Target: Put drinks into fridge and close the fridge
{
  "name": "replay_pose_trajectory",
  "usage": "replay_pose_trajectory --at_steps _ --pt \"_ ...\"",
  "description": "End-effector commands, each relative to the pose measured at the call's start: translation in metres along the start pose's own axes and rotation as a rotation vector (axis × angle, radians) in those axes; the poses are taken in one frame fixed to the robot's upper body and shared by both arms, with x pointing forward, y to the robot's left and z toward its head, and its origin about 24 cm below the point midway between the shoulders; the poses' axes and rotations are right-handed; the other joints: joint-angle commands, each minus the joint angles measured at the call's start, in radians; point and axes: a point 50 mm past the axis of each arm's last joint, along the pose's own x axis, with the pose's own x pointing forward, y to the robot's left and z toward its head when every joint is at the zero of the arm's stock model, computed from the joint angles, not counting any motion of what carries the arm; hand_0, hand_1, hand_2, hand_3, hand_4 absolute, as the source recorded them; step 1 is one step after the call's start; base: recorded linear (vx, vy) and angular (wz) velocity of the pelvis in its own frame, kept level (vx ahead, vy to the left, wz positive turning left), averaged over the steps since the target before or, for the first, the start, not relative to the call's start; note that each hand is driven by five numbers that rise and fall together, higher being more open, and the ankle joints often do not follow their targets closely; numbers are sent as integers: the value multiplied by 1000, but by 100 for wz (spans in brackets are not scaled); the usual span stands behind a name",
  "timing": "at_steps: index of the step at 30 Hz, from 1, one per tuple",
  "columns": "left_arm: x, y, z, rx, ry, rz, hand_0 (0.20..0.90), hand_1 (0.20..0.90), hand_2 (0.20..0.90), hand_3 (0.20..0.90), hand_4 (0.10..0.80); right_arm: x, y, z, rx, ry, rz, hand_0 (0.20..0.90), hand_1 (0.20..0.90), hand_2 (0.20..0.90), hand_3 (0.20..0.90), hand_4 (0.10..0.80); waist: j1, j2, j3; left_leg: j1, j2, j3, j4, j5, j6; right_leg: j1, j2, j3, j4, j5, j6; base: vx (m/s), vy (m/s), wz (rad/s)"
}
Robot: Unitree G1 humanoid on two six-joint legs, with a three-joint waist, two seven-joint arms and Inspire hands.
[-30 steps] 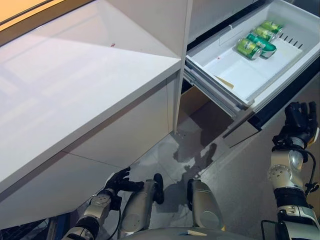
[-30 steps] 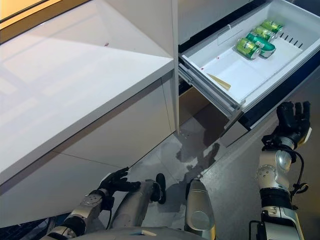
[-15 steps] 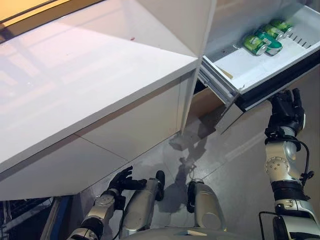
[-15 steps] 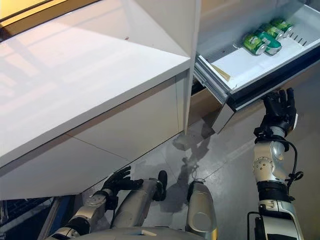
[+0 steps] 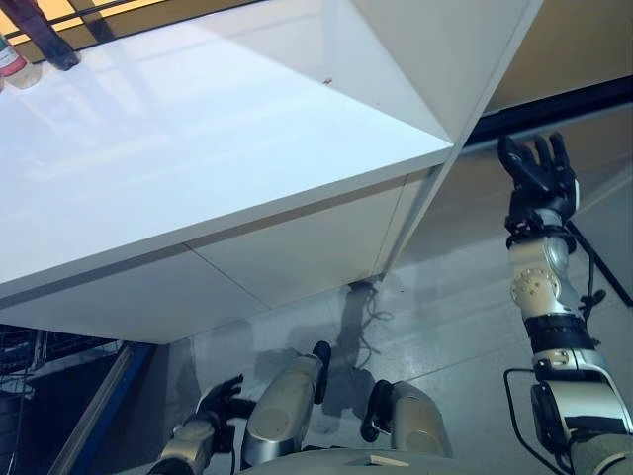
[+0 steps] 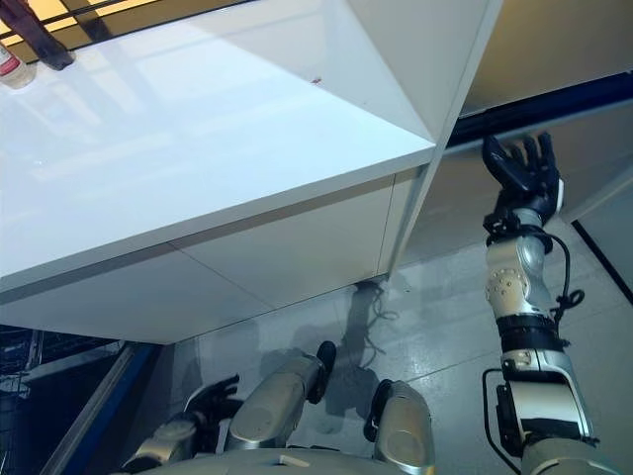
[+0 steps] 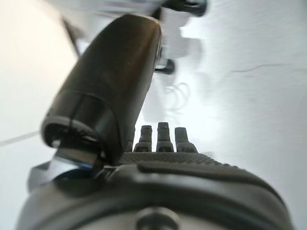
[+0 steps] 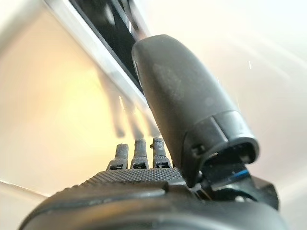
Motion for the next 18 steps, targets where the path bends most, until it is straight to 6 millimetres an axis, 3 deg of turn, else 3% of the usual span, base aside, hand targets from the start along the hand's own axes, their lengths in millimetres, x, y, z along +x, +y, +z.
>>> replay_pose_trajectory --at_steps 1,4,11,15,16,18 --pt "-7 24 -10 121 -8 40 900 900 900 900 800 15 60 55 22 -202 258 900 900 900 900 800 44 -33 -84 75 3 52 28 -191 60 26 22 27 38 -6 -47 -5 -4 9" --pt "-7 23 -7 141 -15 31 900 900 900 900 800 14 60 49 24 -179 256 900 900 900 900 800 34 -36 -84 81 5 64 28 -197 63 28 26 40 20 5 -39 -18 -7 2" --pt "-5 14 5 128 -43 -17 900 900 900 900 800 -8 49 7 -30 -38 272 900 900 900 900 800 -43 -52 -118 130 28 117 -26 -192 65 51 62 102 -106 64 -12 -35 -16 -22" --pt "-3 7 11 65 -60 -50 900 900 900 900 800 -27 32 -25 -24 76 237 900 900 900 900 800 -87 -54 -147 168 47 147 -106 -159 58 62 81 138 -202 110 10 -69 -21 -41" --pt "-2 2 13 17 -67 -60 900 900 900 900 800 -43 14 -48 -19 155 200 900 900 900 900 800 -113 -56 -165 184 53 164 -149 -141 53 67 90 160 -253 134 24 -87 -28 -50" --pt "-2 -2 14 -10 -69 -64 900 900 900 900 800 -58 -4 -66 -26 219 169 900 900 900 900 800 -128 -56 -182 197 58 179 -181 -128 49 76 98 173 -294 150 32 -88 -35 -38"
